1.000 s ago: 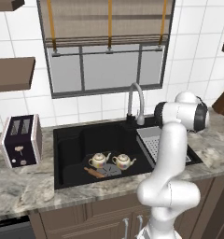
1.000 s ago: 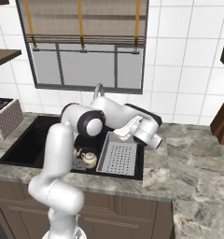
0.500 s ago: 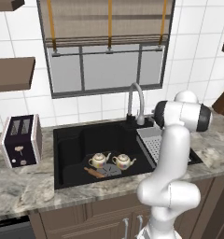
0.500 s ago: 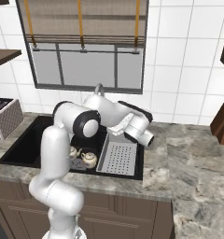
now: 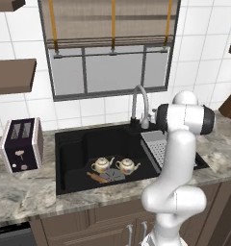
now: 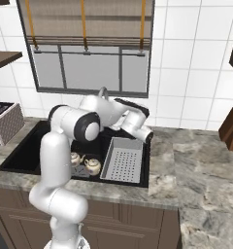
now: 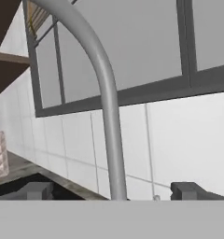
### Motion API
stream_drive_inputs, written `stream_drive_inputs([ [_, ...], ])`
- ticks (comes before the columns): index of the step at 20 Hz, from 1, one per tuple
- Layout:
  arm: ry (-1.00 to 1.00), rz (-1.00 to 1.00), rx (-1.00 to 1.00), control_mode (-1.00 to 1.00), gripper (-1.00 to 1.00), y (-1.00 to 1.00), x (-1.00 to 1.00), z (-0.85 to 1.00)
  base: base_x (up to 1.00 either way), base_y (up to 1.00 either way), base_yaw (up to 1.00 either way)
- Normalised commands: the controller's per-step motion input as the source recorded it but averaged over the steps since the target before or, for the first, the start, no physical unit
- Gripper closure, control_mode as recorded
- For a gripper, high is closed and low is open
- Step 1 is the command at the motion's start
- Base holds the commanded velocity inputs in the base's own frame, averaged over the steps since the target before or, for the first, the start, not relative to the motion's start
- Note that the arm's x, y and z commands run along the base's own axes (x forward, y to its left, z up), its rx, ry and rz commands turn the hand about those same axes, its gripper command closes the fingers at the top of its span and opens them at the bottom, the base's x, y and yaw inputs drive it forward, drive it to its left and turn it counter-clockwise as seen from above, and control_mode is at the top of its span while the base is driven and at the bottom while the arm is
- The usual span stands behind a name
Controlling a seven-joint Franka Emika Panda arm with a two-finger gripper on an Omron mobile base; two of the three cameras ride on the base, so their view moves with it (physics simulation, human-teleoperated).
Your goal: Pick the teapot and teapot and place them in the sink. Then turn on the water.
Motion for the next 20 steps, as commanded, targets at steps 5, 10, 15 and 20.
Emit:
stream_drive_inputs([
  [5,0.00,0.00,-0.01,-1.00,-1.00,0.00,0.57,-0.36,0.00,0.00,0.00],
  [10,0.00,0.00,-0.01,-1.00,-1.00,-0.04,0.45,-0.54,0.00,0.00,0.00],
  [15,0.00,0.00,0.00,-1.00,-1.00,-0.01,0.59,-0.21,0.00,0.00,0.00],
  [20,0.00,0.00,0.00,-1.00,-1.00,0.00,0.48,-0.05,0.00,0.00,0.00],
])
